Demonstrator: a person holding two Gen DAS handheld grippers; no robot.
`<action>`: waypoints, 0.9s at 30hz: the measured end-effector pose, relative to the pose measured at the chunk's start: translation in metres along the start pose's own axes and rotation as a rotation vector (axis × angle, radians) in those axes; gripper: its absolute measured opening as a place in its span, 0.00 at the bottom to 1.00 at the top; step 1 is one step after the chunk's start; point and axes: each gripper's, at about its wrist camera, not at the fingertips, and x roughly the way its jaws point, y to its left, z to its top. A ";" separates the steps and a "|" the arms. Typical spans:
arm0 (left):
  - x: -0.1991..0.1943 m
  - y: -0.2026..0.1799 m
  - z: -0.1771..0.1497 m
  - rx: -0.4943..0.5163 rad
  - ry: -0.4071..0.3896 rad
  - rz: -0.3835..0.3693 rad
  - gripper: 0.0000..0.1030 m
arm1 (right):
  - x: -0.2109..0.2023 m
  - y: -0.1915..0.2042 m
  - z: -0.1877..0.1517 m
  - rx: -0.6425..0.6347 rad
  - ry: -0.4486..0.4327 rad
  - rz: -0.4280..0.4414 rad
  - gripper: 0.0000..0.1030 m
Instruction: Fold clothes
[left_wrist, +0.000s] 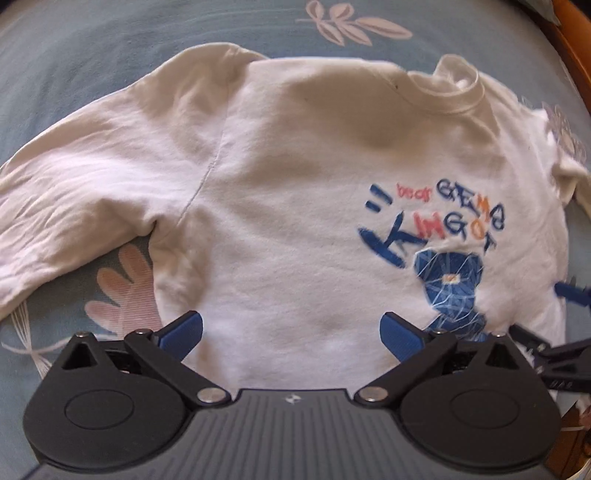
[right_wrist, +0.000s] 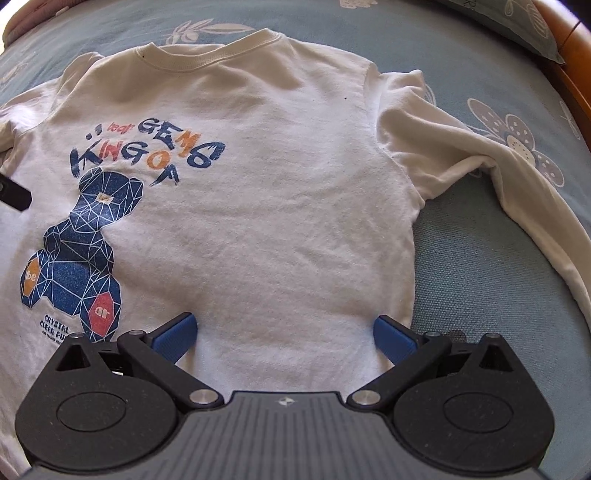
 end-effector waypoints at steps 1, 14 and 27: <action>-0.007 -0.005 0.001 -0.022 -0.021 -0.006 0.99 | 0.000 -0.002 0.002 -0.015 0.017 0.016 1.00; 0.028 -0.074 0.003 0.015 -0.118 -0.004 0.97 | -0.028 -0.063 -0.012 0.145 -0.065 0.262 1.00; 0.039 -0.150 0.010 0.347 -0.268 -0.094 0.98 | -0.031 -0.250 -0.080 0.901 -0.360 0.136 1.00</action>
